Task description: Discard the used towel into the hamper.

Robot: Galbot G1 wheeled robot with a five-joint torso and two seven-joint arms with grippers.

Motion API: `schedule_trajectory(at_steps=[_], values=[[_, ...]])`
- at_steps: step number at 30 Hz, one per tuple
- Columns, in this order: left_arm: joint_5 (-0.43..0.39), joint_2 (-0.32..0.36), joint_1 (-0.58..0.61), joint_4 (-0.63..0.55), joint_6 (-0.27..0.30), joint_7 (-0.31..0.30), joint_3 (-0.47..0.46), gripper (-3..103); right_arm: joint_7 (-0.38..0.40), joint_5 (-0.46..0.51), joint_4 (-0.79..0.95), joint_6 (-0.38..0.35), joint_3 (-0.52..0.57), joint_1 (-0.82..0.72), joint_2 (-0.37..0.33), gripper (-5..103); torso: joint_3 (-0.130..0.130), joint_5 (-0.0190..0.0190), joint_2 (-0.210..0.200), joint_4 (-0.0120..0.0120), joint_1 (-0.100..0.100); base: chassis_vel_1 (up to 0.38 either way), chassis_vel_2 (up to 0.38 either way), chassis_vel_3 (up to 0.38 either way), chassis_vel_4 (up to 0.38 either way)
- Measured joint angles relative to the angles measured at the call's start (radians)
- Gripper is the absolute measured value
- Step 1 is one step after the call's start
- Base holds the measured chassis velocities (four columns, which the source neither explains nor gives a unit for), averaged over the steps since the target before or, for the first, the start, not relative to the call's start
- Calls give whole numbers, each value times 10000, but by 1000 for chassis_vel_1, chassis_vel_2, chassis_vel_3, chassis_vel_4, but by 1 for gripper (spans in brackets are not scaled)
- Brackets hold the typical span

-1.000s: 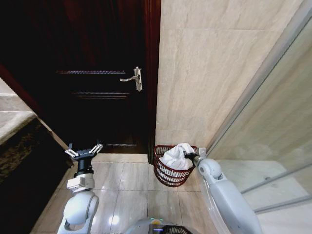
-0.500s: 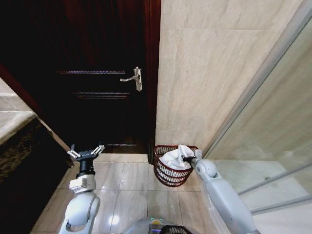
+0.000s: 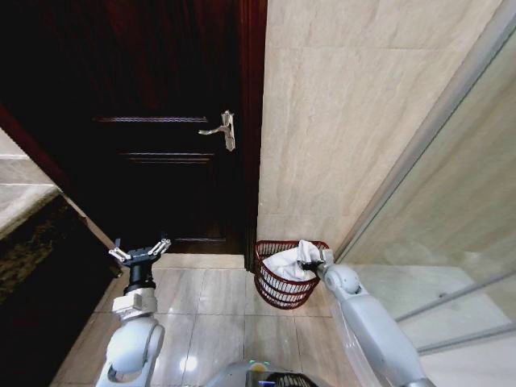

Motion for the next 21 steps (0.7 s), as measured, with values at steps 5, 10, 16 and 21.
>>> schedule_trajectory(at_steps=[5,10,16,21], values=[[-9,-2,-102,2,9,3,23,100,577,372,166,4,203,174,84,73,-1,-5,1,3,0,0,0,0,0],[6,-52,-155,29,11,9,127,100,388,75,149,6,410,35,202,90,0,-2,1,-3,1,0,0,0,0],[-31,-17,-176,8,12,13,119,100,591,395,989,13,773,-210,57,100,0,-3,1,1,1,0,0,0,0],[-70,0,-175,-35,13,14,111,100,668,551,2538,302,1519,-807,-4,100,0,-3,1,1,1,0,0,0,0]])
